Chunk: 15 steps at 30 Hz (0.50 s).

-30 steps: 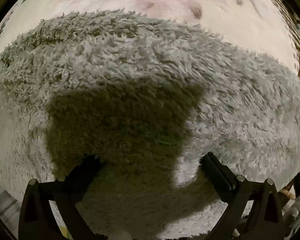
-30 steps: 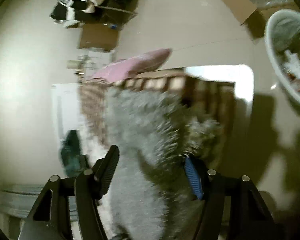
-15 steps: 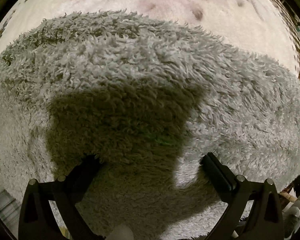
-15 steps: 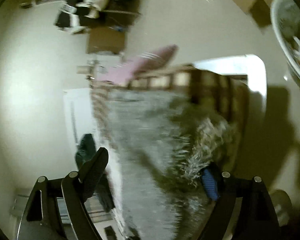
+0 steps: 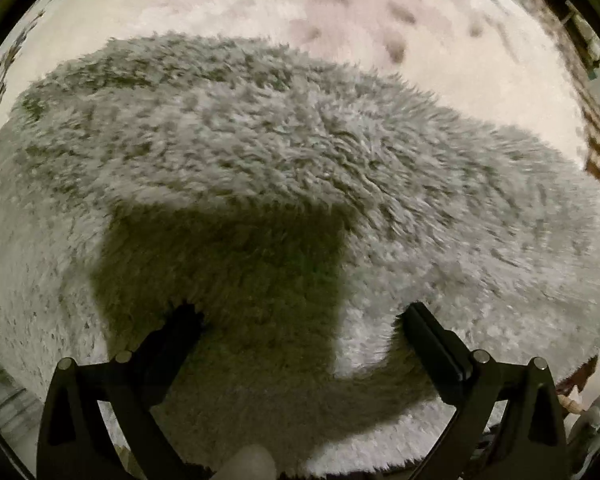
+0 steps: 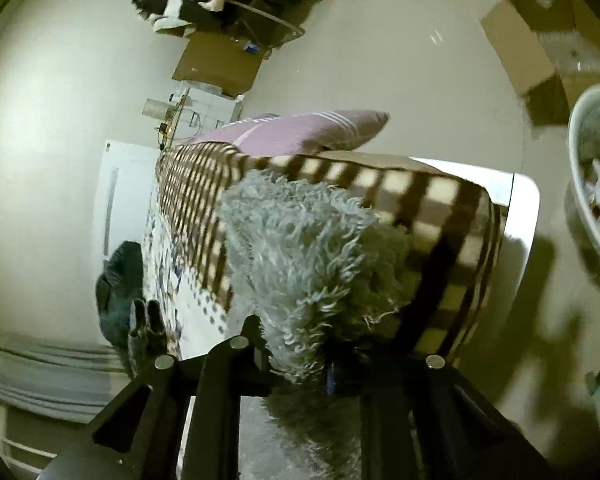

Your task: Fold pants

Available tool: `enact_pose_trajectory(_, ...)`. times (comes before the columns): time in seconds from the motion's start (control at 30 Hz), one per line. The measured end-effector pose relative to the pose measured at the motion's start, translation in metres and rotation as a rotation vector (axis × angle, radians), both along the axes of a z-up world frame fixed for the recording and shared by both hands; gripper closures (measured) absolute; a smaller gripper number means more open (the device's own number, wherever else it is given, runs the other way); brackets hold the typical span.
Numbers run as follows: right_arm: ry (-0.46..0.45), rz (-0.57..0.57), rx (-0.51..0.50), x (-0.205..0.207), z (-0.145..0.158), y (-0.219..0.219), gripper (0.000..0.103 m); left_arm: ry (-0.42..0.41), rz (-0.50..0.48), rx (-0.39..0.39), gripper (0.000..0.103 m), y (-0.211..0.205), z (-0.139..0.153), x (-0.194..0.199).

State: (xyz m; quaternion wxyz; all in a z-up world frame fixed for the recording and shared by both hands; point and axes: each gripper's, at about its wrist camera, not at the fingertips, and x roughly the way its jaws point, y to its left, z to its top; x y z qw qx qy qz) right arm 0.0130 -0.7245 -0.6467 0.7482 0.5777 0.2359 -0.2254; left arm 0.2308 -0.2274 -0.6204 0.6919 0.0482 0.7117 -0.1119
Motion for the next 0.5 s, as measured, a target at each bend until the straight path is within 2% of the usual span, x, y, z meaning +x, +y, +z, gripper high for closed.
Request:
enact_pose_trajectory(0.13,-0.005,0.066,-0.116,0.004,0.066,0.037,0.086,-0.019,0.037,-0.079,0.0,0.023,0.026,-0.004)
enact_pose_trajectory(0.3,-0.017,0.231,-0.276,0.045,0.132,0.11,0.086,-0.043,0.104,-0.16,0.0,0.072,0.062,-0.006)
enact_pose_trajectory(0.43,-0.028,0.407,-0.347,0.082,0.16,0.194,0.086,-0.068,0.169,-0.197,0.0,0.13,0.086,-0.004)
enact_pose_trajectory(0.5,-0.026,0.516,-0.372,0.103,0.161,0.246,0.087,-0.085,0.213,-0.206,0.0,0.166,0.095,-0.004)
